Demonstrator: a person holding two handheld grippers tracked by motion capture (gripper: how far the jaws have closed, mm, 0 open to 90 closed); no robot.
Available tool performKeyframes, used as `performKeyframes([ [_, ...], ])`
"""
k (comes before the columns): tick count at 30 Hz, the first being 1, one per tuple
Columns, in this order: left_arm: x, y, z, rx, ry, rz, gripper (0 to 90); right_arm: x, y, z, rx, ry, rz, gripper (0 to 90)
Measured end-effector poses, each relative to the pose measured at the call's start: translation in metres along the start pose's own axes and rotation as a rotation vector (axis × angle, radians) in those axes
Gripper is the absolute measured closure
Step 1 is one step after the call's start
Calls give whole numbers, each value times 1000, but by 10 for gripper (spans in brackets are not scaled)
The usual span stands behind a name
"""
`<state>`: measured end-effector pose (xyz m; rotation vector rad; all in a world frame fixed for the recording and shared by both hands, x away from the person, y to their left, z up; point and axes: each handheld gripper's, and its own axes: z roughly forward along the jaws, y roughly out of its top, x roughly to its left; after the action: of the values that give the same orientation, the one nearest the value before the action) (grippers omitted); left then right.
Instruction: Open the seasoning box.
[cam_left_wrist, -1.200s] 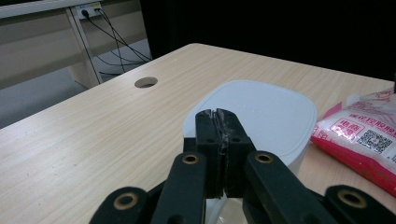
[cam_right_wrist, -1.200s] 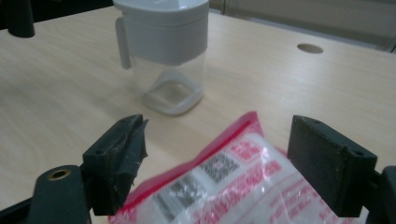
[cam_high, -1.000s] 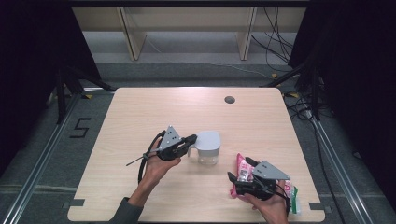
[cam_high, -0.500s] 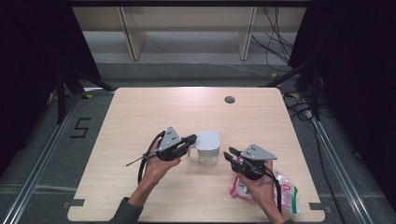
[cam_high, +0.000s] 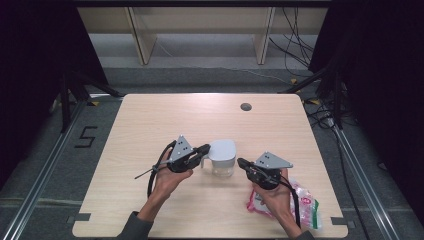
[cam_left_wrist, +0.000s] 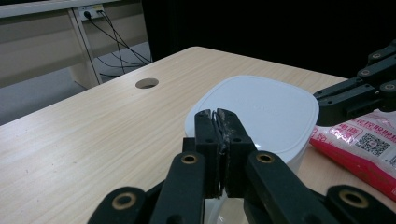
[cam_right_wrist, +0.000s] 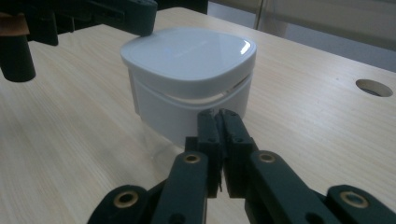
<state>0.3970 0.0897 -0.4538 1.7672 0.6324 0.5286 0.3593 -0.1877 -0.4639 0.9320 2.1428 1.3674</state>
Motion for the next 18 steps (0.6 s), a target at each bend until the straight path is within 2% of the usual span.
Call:
performKeyframes([
  [2,0,0,0,1,1,7,870,1,2,0,6,11,-3,899],
  [4,0,0,0,-1,1,1,870,0,3,2,-1,0,-17,900],
  [5,0,0,0,0,2,2,870,1,3,3,4,0,2,900],
  [6,0,0,0,-2,-1,12,869,1,3,3,8,-1,2,900],
  [7,0,0,0,4,3,13,869,0,3,5,1,16,1,900],
  [8,0,0,0,1,2,10,870,0,4,6,-7,-5,-16,900],
  [9,1,0,0,1,0,1,869,0,4,6,-2,-4,-17,900],
  [10,1,-1,0,-1,0,0,869,1,5,6,16,-2,0,900],
  [12,1,-1,-1,2,4,2,869,3,5,7,15,2,8,900],
  [13,2,-1,-1,-1,1,-4,869,2,6,7,11,6,-7,900],
  [15,3,-1,-1,6,16,1,870,2,6,8,4,14,3,900],
  [18,5,-3,-2,8,12,-19,866,2,10,7,-12,1,-43,900],
])
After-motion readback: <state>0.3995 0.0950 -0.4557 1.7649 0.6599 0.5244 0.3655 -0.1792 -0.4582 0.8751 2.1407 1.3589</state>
